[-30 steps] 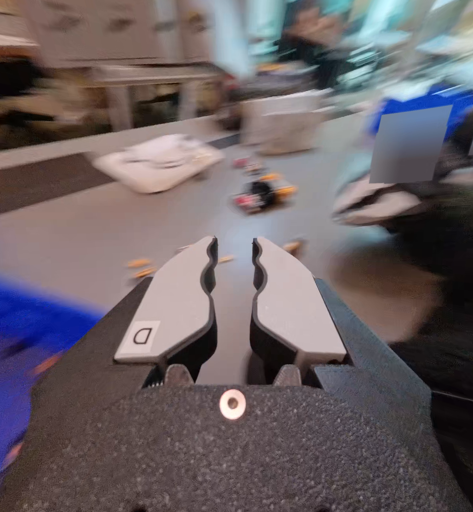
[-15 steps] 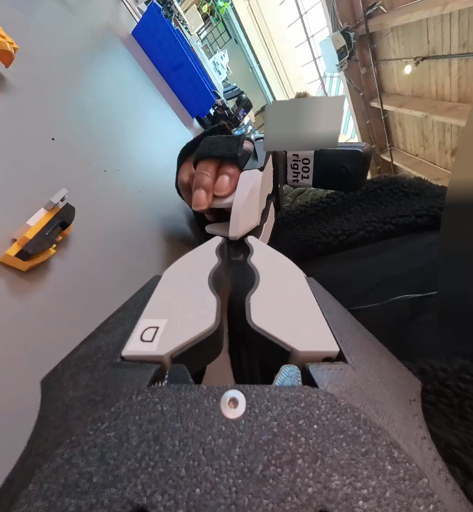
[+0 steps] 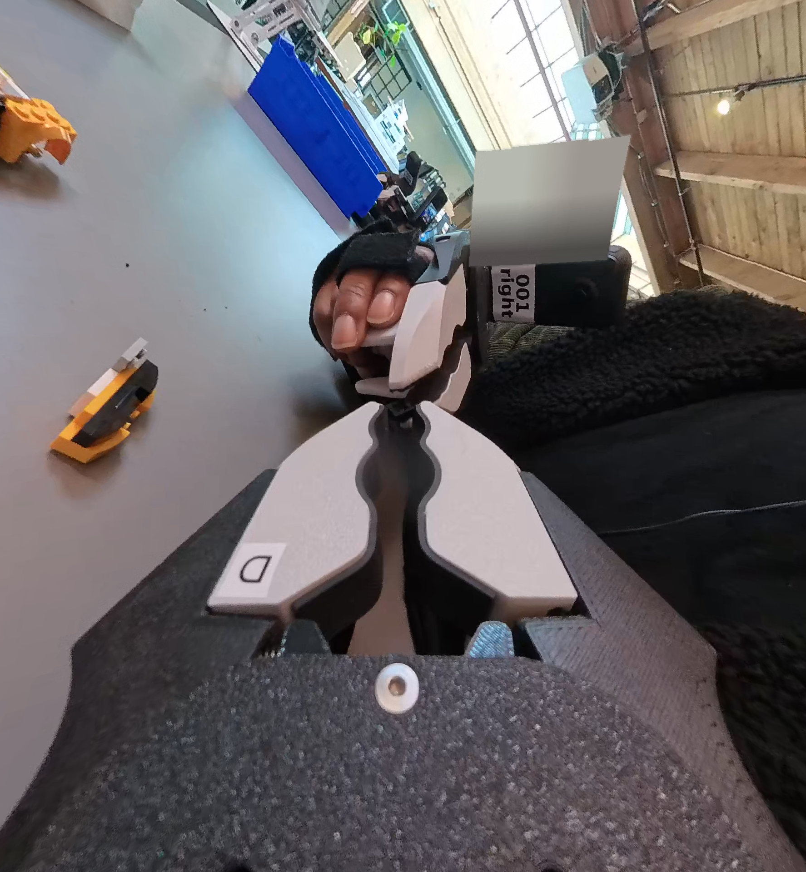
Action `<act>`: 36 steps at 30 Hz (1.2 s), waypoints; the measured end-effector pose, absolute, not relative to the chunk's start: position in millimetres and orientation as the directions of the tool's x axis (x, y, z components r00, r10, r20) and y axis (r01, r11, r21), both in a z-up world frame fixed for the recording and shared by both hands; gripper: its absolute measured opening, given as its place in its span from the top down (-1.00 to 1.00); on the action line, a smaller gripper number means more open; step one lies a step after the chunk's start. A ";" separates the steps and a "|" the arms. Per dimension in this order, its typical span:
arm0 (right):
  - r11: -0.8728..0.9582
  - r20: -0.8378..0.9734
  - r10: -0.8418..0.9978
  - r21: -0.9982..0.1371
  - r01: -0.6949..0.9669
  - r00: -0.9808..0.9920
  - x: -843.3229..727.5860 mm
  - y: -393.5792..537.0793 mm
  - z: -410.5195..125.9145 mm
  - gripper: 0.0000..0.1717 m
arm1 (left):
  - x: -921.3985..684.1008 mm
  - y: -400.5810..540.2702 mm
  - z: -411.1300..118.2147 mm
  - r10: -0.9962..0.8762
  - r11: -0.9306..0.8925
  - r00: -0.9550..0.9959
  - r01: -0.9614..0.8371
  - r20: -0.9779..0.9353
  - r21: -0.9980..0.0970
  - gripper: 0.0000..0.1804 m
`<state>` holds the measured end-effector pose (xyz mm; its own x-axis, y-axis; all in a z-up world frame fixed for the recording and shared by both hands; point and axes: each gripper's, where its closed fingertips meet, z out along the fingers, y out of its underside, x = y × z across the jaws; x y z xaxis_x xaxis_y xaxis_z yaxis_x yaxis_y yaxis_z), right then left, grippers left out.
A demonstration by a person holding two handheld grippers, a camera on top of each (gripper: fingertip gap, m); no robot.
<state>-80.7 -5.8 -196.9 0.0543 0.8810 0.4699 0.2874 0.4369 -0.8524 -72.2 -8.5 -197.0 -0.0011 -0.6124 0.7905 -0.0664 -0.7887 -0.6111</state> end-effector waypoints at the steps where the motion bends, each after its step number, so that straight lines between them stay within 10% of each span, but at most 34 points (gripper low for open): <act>1: 0.427 0.460 0.886 -0.860 0.281 0.061 -80.1 -4.3 -195.6 0.88 | -73.5 -8.3 -196.2 -0.619 -0.784 0.003 -0.064 0.785 -0.618 0.90; 10: 0.291 0.354 0.916 -0.909 0.297 0.188 -66.9 33.8 -196.3 0.87 | -131.5 27.4 -155.9 -0.825 -0.443 0.371 0.047 0.427 -0.895 0.90; 14: 0.211 0.320 0.921 -0.889 0.407 0.222 -60.6 53.2 -219.6 0.80 | -250.6 66.6 -141.9 -0.574 -0.238 0.818 -0.114 0.045 -0.964 0.90; 22: 0.048 0.191 0.954 -0.858 0.512 0.231 -58.4 65.4 -251.6 0.64 | -407.7 57.5 -198.6 -0.169 -0.570 0.985 -0.073 0.030 -0.818 0.74; 36: 0.047 0.194 0.956 -0.843 0.535 0.221 -54.8 64.4 -256.7 0.64 | -380.5 13.0 -254.4 -0.526 -0.679 0.844 -0.490 -0.104 -0.546 0.30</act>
